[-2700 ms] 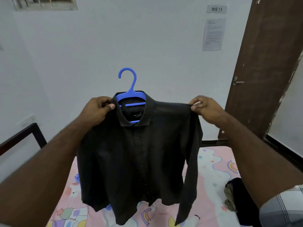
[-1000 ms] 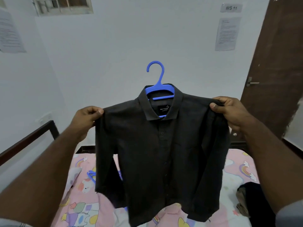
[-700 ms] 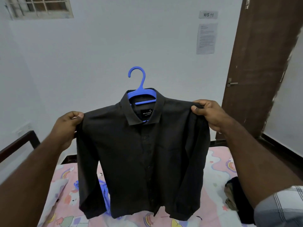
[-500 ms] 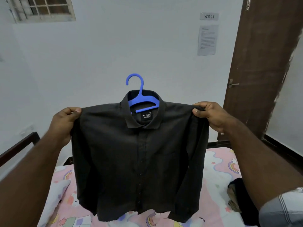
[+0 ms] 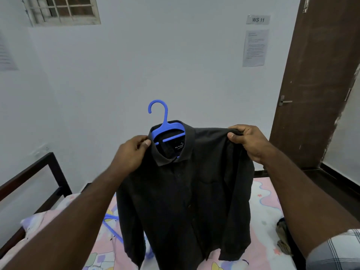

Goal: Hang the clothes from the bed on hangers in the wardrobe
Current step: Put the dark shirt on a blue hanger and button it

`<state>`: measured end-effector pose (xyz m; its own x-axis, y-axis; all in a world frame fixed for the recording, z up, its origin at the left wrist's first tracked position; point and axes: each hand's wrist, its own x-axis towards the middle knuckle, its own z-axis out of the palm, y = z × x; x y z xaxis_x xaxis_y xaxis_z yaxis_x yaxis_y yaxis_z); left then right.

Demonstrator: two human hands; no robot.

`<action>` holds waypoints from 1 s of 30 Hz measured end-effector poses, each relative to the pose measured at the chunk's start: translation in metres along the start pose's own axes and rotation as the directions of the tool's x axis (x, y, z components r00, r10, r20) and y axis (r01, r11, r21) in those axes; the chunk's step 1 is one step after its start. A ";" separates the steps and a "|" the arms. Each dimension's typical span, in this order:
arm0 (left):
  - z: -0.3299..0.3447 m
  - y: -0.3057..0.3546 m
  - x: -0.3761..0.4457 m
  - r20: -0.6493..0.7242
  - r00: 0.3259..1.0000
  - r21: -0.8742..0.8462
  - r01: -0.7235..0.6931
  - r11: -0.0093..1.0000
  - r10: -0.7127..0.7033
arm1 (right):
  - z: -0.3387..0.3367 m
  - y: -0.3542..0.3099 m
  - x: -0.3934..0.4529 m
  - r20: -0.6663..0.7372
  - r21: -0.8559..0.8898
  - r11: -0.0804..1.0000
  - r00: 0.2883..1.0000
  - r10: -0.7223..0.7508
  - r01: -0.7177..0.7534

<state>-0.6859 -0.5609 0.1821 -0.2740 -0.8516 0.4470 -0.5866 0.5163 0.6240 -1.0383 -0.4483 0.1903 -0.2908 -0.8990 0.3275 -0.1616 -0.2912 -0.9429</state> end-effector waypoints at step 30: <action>-0.055 -0.022 0.024 -0.081 0.997 -0.132 0.006 0.991 -0.017 | 0.060 0.002 0.006 0.102 -0.247 0.968 0.994 -0.024 0.049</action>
<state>-0.6375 -0.5874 0.2140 -0.2010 -0.8501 0.4868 -0.4823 0.5184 0.7061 -0.9839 -0.4734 0.1868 -0.1887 -0.9204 0.3424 -0.4034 -0.2453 -0.8815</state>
